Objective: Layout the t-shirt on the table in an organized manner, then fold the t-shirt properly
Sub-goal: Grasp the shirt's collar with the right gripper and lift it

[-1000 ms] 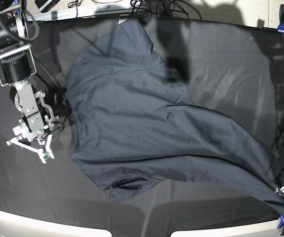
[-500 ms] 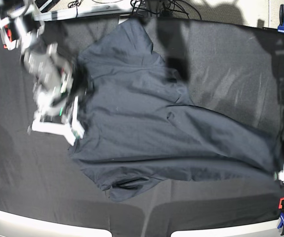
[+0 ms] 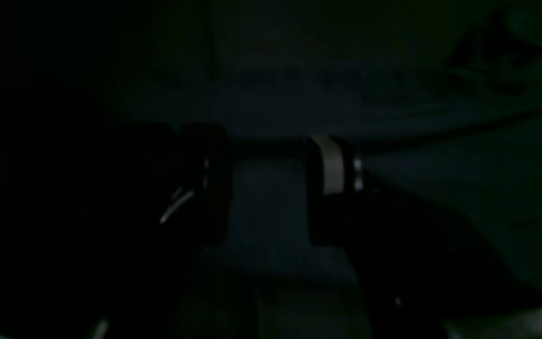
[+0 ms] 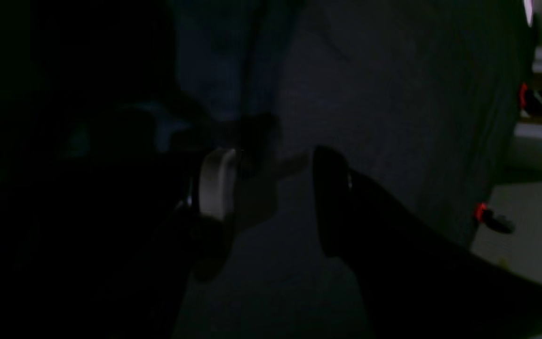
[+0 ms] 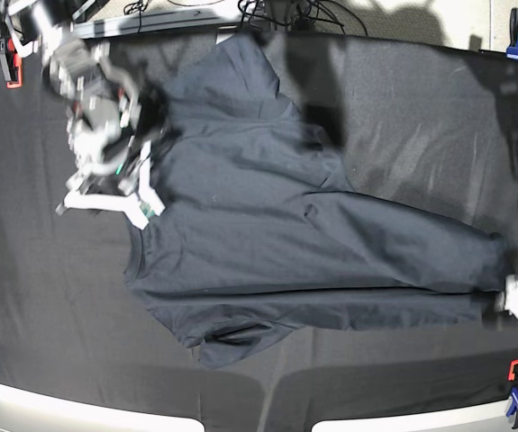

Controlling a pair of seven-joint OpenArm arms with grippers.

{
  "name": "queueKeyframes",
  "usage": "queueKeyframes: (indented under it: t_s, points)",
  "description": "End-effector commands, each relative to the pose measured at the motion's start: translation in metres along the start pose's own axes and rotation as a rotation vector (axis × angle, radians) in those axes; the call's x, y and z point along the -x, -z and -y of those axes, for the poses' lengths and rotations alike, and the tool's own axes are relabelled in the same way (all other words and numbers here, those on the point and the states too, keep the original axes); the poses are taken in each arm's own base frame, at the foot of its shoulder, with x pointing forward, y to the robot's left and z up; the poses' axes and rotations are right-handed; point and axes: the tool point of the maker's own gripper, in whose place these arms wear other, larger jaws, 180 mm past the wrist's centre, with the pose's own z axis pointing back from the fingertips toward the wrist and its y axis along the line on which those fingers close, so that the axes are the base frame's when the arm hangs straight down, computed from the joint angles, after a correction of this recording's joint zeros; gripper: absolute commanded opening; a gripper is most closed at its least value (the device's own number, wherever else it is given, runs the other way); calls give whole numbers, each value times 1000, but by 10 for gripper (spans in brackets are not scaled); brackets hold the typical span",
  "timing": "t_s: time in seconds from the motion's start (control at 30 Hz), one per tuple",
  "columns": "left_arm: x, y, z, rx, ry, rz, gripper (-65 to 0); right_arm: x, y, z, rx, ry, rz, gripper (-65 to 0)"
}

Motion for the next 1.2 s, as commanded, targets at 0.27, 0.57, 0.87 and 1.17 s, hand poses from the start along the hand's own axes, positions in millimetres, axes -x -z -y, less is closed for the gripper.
queueKeyframes:
  t_s: [0.27, 0.57, 0.87, 1.17]
  points:
    - [66, -37, -29, 26, -205, 66, -420, -39, -56, -38, -142, 116, 198, -388]
    - [103, -42, -10, 49, -178, 29, -420, -105, -97, -111, -296, 129, 419, -388]
    - [140, -36, 16, 108, -189, -96, -420, -156, -125, -140, -289, 97, 517, -388]
    - [162, -10, 74, 272, -330, -86, -448, -172, -133, -138, -272, 131, 546, -388]
